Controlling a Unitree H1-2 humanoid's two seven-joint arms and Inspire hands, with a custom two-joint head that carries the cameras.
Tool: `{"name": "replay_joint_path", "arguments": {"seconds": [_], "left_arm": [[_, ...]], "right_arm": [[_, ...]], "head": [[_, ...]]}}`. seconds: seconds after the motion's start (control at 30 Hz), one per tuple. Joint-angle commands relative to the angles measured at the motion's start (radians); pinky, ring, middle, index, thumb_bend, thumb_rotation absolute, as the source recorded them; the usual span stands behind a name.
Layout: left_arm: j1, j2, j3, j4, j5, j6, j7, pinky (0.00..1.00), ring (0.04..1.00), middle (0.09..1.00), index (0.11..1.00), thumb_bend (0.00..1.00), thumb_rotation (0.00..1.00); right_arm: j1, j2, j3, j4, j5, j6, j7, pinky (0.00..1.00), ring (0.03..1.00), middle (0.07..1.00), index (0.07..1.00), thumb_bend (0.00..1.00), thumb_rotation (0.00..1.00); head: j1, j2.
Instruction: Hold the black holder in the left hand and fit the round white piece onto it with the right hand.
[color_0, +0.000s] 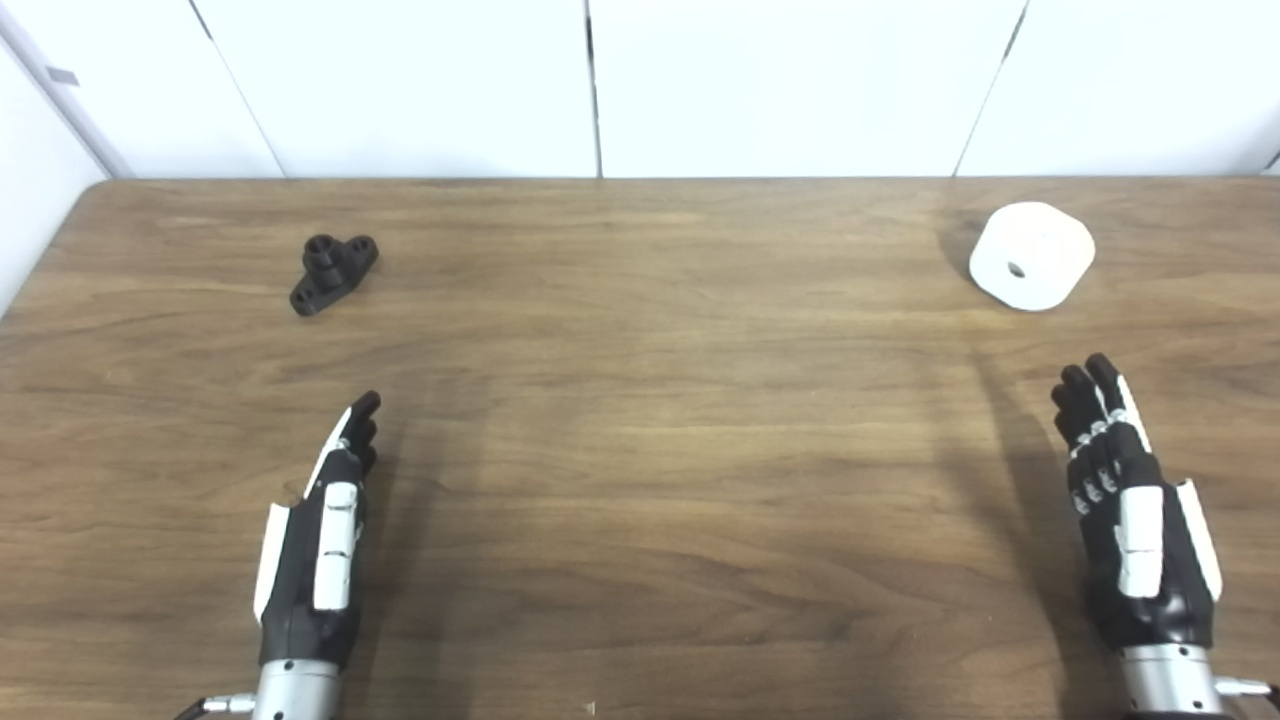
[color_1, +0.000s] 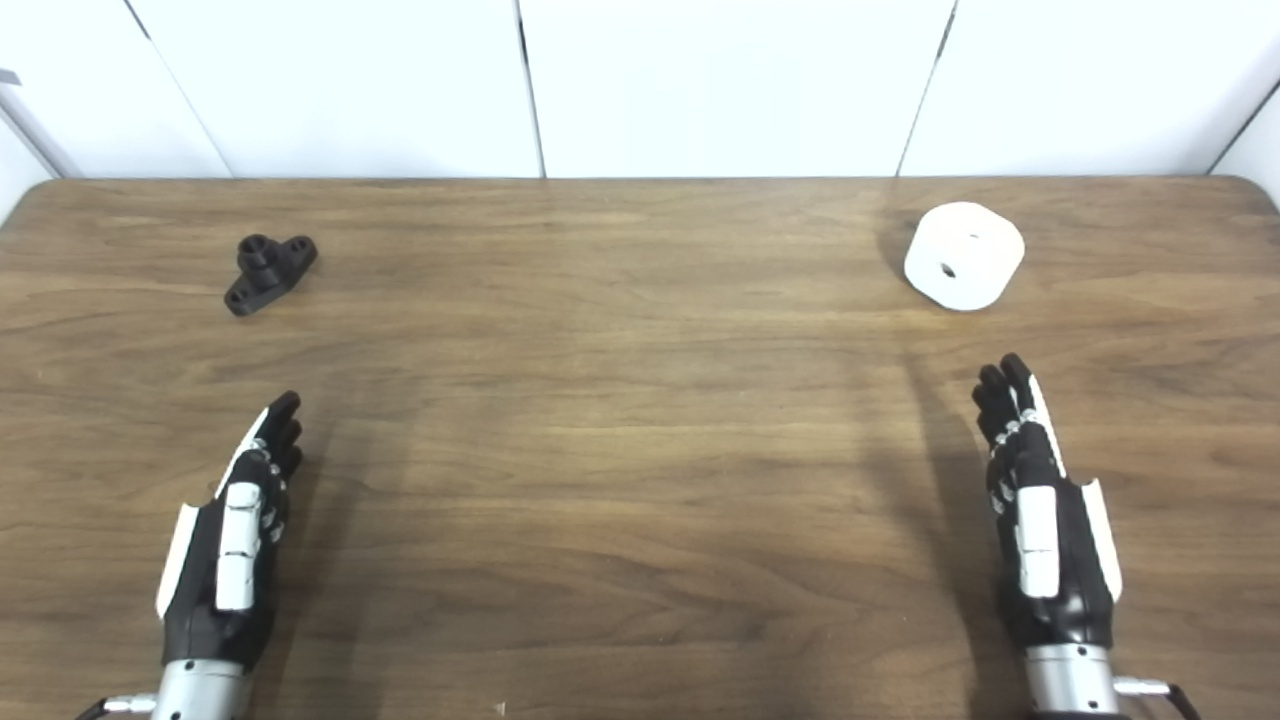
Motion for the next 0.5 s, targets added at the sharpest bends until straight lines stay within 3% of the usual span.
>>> {"name": "replay_joint_path", "arguments": {"seconds": [0.0, 0.47], "left_arm": [[0.007, -0.028, -0.001, -0.027, 0.002, -0.015, 0.005, 1.0, 1.0, 0.995, 0.94, 0.5, 1.0], [0.008, -0.031, -0.001, -0.023, 0.003, -0.018, 0.008, 1.0, 1.0, 0.985, 0.927, 0.48, 1.0]], "right_arm": [[0.01, -0.013, -0.011, 0.027, 0.002, -0.003, 0.002, 1.0, 0.963, 0.957, 0.967, 0.54, 1.0], [0.01, -0.013, -0.011, 0.028, 0.001, -0.002, 0.002, 1.0, 0.964, 0.956, 0.969, 0.55, 1.0]], "head": [[0.001, 0.001], [0.014, -0.004]]}}
